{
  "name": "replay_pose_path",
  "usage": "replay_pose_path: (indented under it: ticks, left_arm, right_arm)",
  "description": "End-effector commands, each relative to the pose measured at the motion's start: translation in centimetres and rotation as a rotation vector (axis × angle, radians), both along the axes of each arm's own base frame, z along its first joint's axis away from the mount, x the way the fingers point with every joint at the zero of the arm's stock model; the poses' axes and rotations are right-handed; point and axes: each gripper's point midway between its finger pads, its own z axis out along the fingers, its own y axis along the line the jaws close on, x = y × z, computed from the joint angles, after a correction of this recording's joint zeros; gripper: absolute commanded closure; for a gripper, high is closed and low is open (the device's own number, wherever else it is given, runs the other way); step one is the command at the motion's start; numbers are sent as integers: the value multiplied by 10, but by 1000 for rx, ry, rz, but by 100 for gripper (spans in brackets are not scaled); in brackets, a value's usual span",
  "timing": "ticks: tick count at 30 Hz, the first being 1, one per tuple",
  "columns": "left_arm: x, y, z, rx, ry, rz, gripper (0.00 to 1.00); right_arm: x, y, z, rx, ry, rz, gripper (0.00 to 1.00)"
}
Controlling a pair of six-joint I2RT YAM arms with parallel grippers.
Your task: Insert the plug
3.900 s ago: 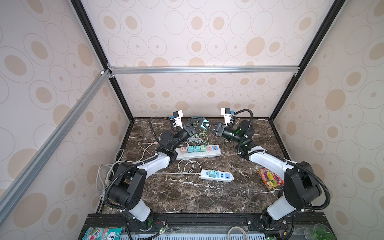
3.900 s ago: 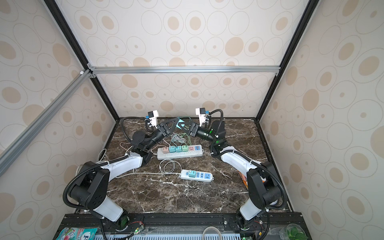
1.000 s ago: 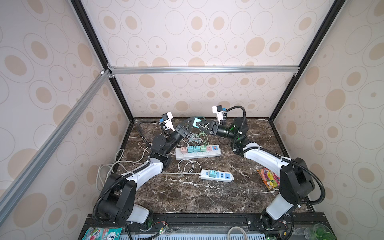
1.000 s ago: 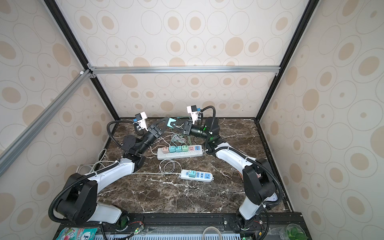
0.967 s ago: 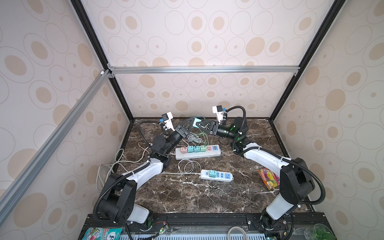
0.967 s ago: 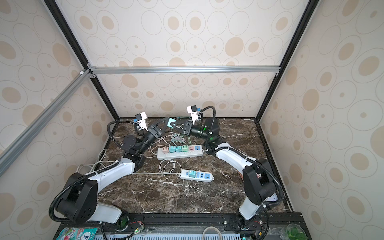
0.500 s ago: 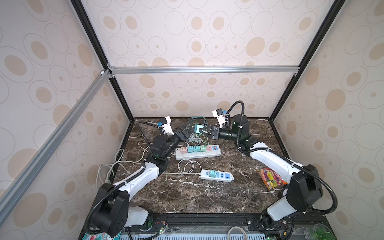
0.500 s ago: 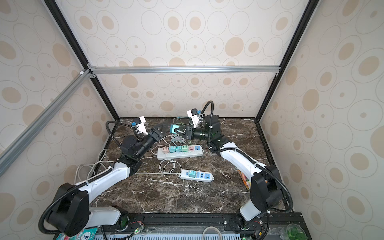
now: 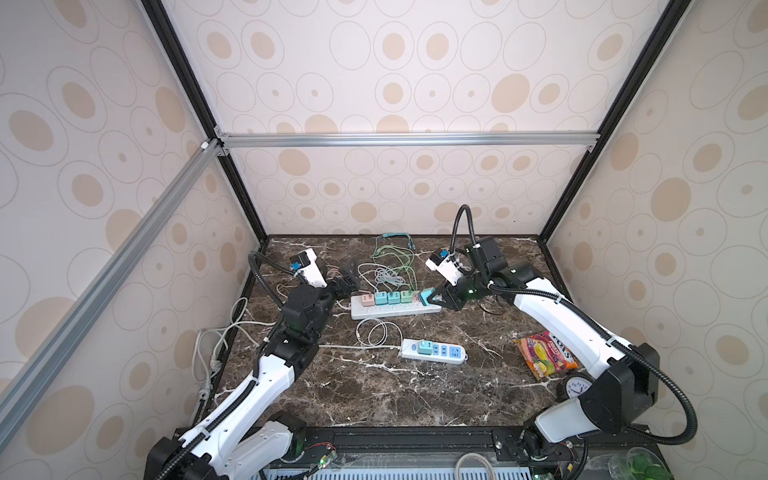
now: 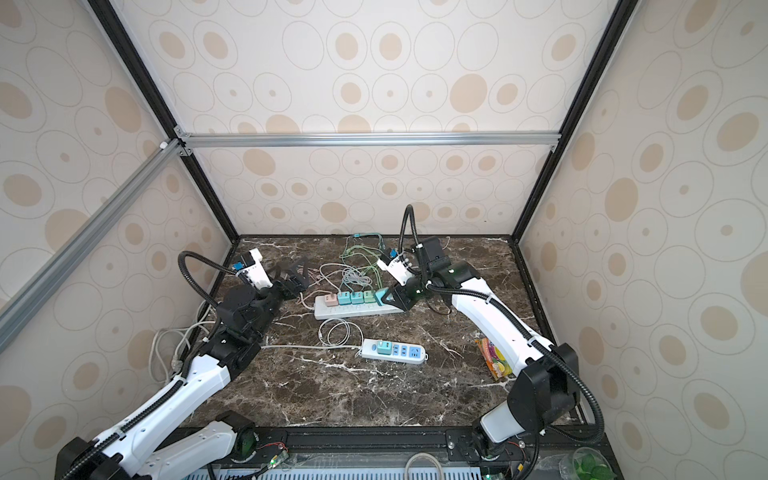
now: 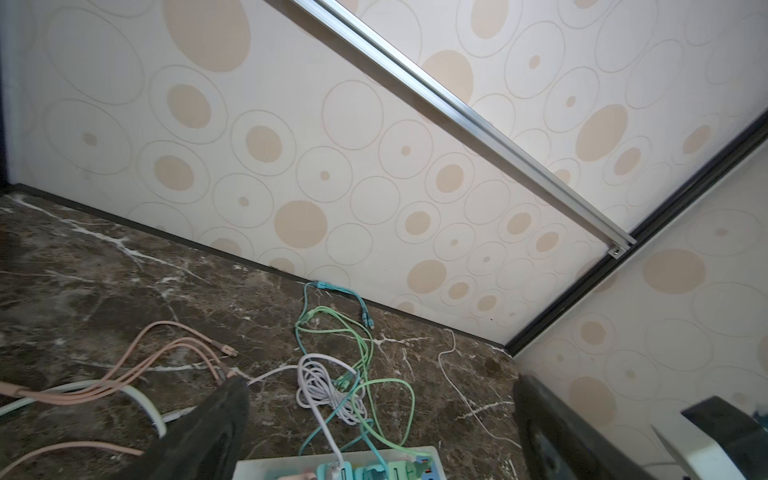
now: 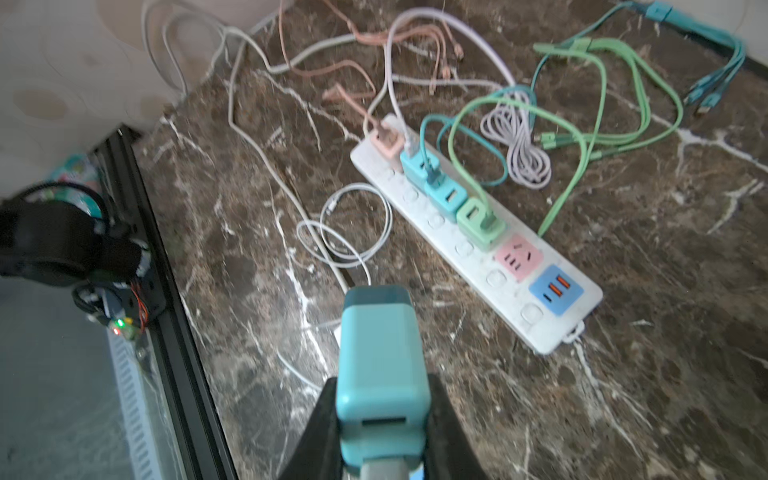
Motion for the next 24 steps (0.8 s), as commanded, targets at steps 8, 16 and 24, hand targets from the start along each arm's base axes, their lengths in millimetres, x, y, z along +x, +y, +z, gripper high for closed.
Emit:
replay_pose_path:
  ticks: [8,16,24]
  left_arm:
    - [-16,37,-18,92,47,156,2]
    - [-15,36,-30,88,73,154,2]
    - [-15,38,-33,101,85,163,1]
  right_arm:
    - [-76,-39,-70,-390,74,374,100]
    - [-91,-36,-102,-568,143,508,100]
    - [-78,-48,-119,-727,140,533,100]
